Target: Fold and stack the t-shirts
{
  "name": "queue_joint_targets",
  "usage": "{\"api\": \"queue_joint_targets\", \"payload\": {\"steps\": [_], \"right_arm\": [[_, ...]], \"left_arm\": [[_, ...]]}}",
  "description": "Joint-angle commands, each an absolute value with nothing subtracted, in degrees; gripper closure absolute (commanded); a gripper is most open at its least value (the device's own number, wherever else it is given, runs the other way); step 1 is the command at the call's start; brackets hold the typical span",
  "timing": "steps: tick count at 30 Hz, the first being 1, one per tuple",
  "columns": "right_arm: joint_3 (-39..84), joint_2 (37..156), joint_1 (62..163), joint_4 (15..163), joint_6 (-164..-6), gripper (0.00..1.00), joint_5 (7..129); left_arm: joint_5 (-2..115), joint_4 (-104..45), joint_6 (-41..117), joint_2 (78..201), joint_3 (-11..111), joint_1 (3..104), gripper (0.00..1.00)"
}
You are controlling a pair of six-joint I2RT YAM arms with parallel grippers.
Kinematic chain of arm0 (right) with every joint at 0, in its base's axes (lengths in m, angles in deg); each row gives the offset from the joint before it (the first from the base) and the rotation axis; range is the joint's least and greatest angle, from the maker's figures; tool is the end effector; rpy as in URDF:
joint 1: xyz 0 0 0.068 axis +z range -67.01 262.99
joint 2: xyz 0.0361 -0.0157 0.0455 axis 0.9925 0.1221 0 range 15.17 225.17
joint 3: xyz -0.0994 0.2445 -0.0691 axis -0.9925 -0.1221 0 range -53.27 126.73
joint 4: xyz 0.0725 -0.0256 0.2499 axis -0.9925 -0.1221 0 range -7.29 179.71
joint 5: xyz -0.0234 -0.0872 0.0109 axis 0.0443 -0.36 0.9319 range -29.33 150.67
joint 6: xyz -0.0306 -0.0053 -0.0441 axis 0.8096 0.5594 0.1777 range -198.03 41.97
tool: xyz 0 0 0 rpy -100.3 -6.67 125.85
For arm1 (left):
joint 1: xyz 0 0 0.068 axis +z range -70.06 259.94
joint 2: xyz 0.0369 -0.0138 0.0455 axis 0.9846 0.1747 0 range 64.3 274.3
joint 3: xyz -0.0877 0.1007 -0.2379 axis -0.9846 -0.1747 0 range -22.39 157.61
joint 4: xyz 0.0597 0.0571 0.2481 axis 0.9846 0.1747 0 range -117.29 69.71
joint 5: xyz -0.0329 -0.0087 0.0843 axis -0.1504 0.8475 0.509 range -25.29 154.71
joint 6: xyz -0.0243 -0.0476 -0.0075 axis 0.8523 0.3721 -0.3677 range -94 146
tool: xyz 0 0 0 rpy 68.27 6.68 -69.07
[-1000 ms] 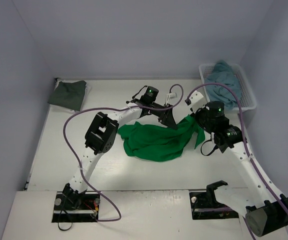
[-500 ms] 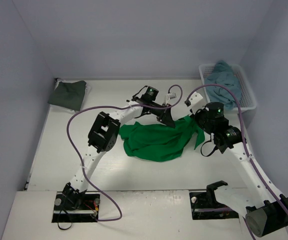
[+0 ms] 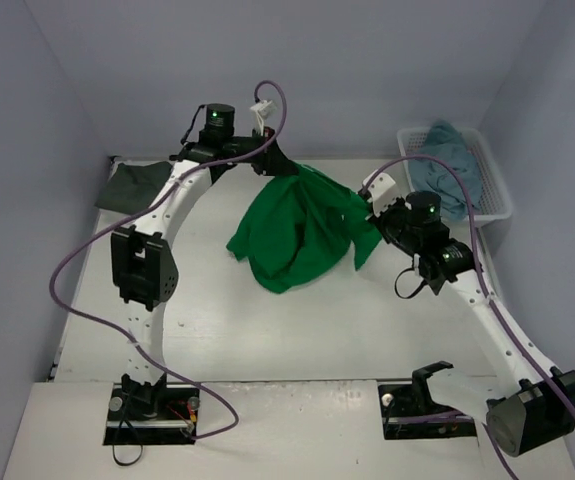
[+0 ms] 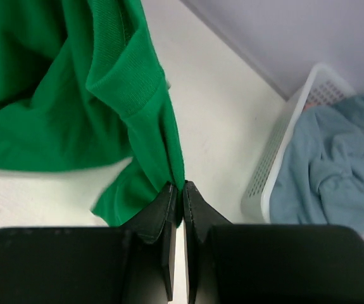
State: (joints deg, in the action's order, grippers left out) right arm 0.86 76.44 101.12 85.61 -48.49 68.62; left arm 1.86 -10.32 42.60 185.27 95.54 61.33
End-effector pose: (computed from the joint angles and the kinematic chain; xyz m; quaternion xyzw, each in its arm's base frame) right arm 0.2368 0.0828 0.3527 -0.3518 0.6876 -0.0097 0.6351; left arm 0.4529 -0.1860 0.3559 0.3112 0.6937 -0.5551 0.3373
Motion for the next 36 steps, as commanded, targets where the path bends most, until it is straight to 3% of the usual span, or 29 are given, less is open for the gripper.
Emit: {"api": "queue_joint_targets", "payload": {"steps": [1, 9, 17, 23, 28, 36], "right_arm": [[6.57, 80.28, 100.13, 88.04, -48.15, 1.00, 67.70], [17.47, 84.78, 100.13, 91.29, -49.46, 1.00, 67.62], [19.77, 75.75, 100.21, 87.16, -51.66, 1.00, 70.17], [20.73, 66.26, 100.13, 84.45, -53.41, 1.00, 68.23], [24.95, 67.11, 99.86, 77.68, -56.31, 1.00, 71.74], [20.83, 66.67, 98.72, 76.61, -58.08, 1.00, 77.20]], "left_arm": [[5.47, -12.18, 42.44, 178.22, 98.89, 64.03, 1.00], [6.70, -6.29, 42.70, 172.85, 109.27, 66.58, 1.00], [1.79, -2.07, 42.35, 161.78, 108.31, 67.55, 1.00], [-3.74, -0.31, 42.87, 147.32, 99.20, 67.28, 1.00], [-7.08, 0.22, 44.90, 141.49, 92.50, 66.85, 1.00], [-6.83, -6.53, 49.10, 134.18, 70.99, 63.42, 1.00]]}}
